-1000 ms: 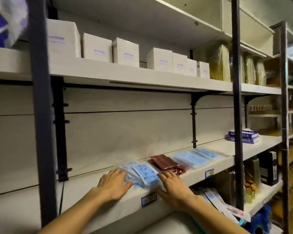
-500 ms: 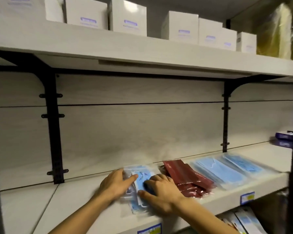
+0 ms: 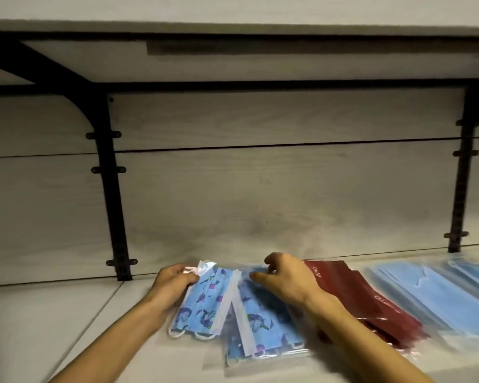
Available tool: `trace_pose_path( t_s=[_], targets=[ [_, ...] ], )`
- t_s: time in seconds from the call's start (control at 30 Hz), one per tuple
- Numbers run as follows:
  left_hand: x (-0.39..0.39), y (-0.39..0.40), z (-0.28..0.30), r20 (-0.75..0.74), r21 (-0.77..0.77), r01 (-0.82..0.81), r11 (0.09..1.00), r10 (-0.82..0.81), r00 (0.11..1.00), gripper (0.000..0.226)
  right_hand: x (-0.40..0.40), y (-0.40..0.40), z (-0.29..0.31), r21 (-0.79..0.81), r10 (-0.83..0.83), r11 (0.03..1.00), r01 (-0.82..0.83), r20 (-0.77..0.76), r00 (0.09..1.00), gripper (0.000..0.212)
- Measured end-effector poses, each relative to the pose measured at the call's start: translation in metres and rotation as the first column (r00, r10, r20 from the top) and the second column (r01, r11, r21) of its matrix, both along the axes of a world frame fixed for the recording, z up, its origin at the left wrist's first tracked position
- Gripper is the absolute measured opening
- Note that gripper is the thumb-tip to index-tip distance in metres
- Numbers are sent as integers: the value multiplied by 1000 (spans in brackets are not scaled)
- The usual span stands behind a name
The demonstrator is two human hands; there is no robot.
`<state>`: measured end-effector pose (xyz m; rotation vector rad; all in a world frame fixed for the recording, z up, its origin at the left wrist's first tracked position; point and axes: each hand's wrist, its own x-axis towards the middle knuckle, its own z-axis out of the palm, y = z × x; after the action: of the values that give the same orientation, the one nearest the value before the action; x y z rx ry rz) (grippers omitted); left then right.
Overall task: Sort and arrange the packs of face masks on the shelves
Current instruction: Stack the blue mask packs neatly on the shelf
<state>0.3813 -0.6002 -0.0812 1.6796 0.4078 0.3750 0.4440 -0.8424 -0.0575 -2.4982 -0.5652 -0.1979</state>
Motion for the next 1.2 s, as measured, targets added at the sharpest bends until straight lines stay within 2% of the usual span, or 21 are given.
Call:
trace_pose_path(
  t_s=[0.13,0.27,0.37,0.4,0.47,0.53,0.57,0.73,0.87,0.97,1.07,1.2],
  targets=[
    [2,14,5,-75,-39,38,999,-41,996,17,7,-9,-7,-98,-32,995,30,-19,999,68],
    [3,20,10,-48,-57,16,998,-18,999,18,14,-18,-4,-13,14,1000,-16,-126,992,78],
    [3,25,11,-42,-84,-45,995,42,998,14,17,-22,-3,-24,35,999,-38,-135,990,79],
    [1,26,12,-45,-78,-47,996,43,998,15,17,-22,-4,-27,41,999,-45,-127,991,73],
    [0,25,11,-53,-74,-24,997,20,998,16,19,-24,-4,14,86,996,-85,-100,991,48],
    [-2,22,11,-53,-65,-22,998,18,998,12,21,-28,-3,124,144,983,-133,-89,985,19],
    [-3,21,12,-50,-50,-26,998,24,998,10,21,-29,-2,184,169,972,-149,-97,981,11],
    [-5,16,14,-47,-17,-72,997,71,996,13,17,-28,0,438,167,895,-89,-143,976,16],
    [-8,14,13,-79,-19,-53,998,52,996,12,16,-28,5,645,160,764,-3,-185,970,13],
    [-9,13,14,-98,-60,-18,998,12,995,20,14,-28,9,786,141,613,80,-209,968,21],
    [-11,13,16,-107,-133,14,991,-29,994,24,17,-27,12,892,106,400,210,-272,956,25],
    [-12,10,14,-112,-196,11,980,-34,993,24,20,-28,6,932,103,21,361,-361,927,25]
  ],
)
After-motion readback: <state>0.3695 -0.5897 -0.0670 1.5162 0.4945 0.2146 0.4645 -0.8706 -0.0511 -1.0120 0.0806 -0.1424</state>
